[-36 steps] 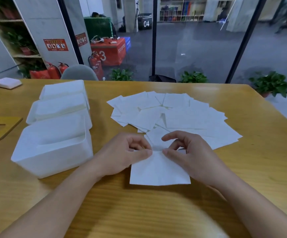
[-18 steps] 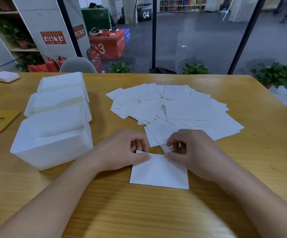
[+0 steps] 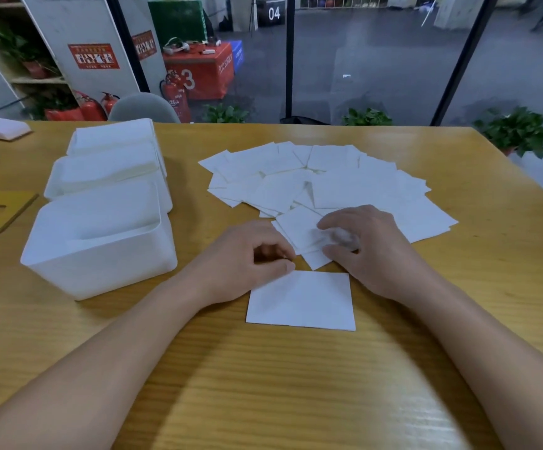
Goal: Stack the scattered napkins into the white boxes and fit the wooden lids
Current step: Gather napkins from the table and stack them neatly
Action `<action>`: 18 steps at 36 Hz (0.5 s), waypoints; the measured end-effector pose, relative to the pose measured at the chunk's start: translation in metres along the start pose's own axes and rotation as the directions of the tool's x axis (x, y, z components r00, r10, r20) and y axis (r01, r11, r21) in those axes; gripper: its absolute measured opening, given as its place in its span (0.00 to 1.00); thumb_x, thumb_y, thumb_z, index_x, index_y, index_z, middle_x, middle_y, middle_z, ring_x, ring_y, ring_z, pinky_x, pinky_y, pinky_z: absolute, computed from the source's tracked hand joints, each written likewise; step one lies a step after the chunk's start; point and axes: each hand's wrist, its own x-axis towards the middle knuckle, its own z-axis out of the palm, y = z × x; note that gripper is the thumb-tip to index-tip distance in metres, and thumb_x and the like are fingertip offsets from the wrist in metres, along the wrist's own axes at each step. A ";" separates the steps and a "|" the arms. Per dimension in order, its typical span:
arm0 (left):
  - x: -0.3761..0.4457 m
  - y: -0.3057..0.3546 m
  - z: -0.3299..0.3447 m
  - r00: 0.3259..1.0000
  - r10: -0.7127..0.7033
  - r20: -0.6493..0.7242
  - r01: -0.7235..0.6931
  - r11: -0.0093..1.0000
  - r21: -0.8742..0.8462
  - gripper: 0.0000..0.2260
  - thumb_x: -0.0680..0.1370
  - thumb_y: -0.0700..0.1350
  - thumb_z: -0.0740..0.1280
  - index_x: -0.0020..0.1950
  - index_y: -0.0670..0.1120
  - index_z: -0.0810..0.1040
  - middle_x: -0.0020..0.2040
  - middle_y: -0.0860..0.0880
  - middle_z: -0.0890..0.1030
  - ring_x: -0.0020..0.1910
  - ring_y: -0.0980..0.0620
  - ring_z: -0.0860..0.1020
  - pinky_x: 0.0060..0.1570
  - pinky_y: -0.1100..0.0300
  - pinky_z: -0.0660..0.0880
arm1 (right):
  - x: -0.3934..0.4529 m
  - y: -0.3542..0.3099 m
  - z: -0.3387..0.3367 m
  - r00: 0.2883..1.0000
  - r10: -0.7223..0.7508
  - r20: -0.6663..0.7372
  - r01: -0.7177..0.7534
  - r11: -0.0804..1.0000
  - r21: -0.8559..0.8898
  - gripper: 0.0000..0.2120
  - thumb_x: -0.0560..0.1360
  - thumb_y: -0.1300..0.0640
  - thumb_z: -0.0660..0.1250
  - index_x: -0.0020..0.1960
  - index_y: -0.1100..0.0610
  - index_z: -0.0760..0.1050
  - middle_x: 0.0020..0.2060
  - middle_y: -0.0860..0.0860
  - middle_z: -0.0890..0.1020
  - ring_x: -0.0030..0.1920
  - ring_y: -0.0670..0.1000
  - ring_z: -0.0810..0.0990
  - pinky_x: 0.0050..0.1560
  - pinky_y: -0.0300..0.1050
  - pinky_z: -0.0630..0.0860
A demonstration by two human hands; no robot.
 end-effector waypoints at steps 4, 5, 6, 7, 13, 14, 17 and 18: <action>0.000 -0.001 -0.001 1.000 0.010 -0.006 -0.011 1.000 -0.009 0.04 0.79 0.48 0.79 0.51 0.57 0.88 0.48 0.58 0.82 0.50 0.55 0.81 0.49 0.67 0.74 | 0.009 0.006 0.006 0.995 -0.021 -0.098 0.021 1.000 -0.007 0.10 0.80 0.54 0.74 0.60 0.45 0.85 0.60 0.37 0.83 0.65 0.47 0.74 0.72 0.58 0.68; 0.000 -0.001 0.000 1.000 0.012 -0.008 -0.012 1.000 -0.003 0.04 0.80 0.48 0.79 0.51 0.57 0.88 0.48 0.58 0.82 0.50 0.55 0.81 0.48 0.67 0.74 | 0.011 0.007 0.007 0.994 -0.032 -0.107 0.029 0.999 -0.028 0.09 0.80 0.54 0.75 0.59 0.46 0.86 0.60 0.38 0.84 0.65 0.48 0.75 0.72 0.58 0.68; 0.000 -0.001 0.000 1.000 0.012 -0.011 -0.012 1.000 0.000 0.03 0.80 0.48 0.78 0.51 0.57 0.88 0.49 0.59 0.82 0.49 0.55 0.80 0.48 0.67 0.73 | 0.013 0.007 0.008 0.994 -0.043 -0.105 0.038 0.998 -0.054 0.09 0.80 0.55 0.75 0.59 0.46 0.86 0.60 0.39 0.84 0.65 0.49 0.75 0.71 0.56 0.67; 0.001 -0.001 0.000 1.000 0.012 -0.017 -0.012 1.000 -0.001 0.04 0.80 0.47 0.78 0.50 0.57 0.88 0.49 0.59 0.82 0.50 0.56 0.80 0.48 0.66 0.73 | 0.015 0.006 0.009 0.994 -0.056 -0.098 0.049 0.996 -0.080 0.08 0.80 0.54 0.75 0.58 0.46 0.86 0.60 0.40 0.84 0.64 0.50 0.75 0.71 0.54 0.65; 0.003 -0.006 -0.001 0.998 0.039 -0.056 -0.037 0.998 0.045 0.05 0.82 0.48 0.75 0.48 0.57 0.87 0.51 0.61 0.86 0.59 0.55 0.79 0.54 0.56 0.76 | 0.019 0.007 0.004 0.989 -0.140 -0.052 0.131 0.982 -0.138 0.04 0.80 0.51 0.75 0.54 0.48 0.87 0.58 0.40 0.85 0.61 0.48 0.78 0.72 0.51 0.62; 0.003 -0.006 -0.001 0.997 0.030 -0.064 -0.028 0.999 0.036 0.04 0.82 0.48 0.75 0.49 0.56 0.88 0.51 0.62 0.86 0.60 0.55 0.80 0.56 0.54 0.78 | 0.019 0.007 0.004 0.988 -0.151 -0.044 0.144 0.980 -0.140 0.03 0.80 0.51 0.75 0.53 0.47 0.87 0.58 0.40 0.86 0.61 0.48 0.78 0.73 0.52 0.62; 0.005 -0.009 0.000 0.997 0.012 -0.082 -0.010 1.000 0.022 0.04 0.82 0.48 0.76 0.49 0.56 0.88 0.51 0.63 0.86 0.60 0.57 0.80 0.57 0.52 0.79 | 0.020 0.006 0.004 0.978 -0.199 -0.055 0.187 0.966 -0.181 0.01 0.80 0.52 0.76 0.49 0.47 0.86 0.55 0.39 0.86 0.60 0.47 0.78 0.74 0.57 0.62; 0.005 -0.009 0.000 0.997 0.013 -0.081 -0.012 1.000 0.021 0.04 0.82 0.48 0.76 0.49 0.56 0.88 0.51 0.63 0.86 0.60 0.58 0.80 0.57 0.52 0.79 | 0.020 0.005 0.006 0.973 -0.222 -0.060 0.206 0.957 -0.204 0.02 0.80 0.53 0.76 0.48 0.47 0.86 0.54 0.39 0.86 0.58 0.48 0.78 0.73 0.57 0.62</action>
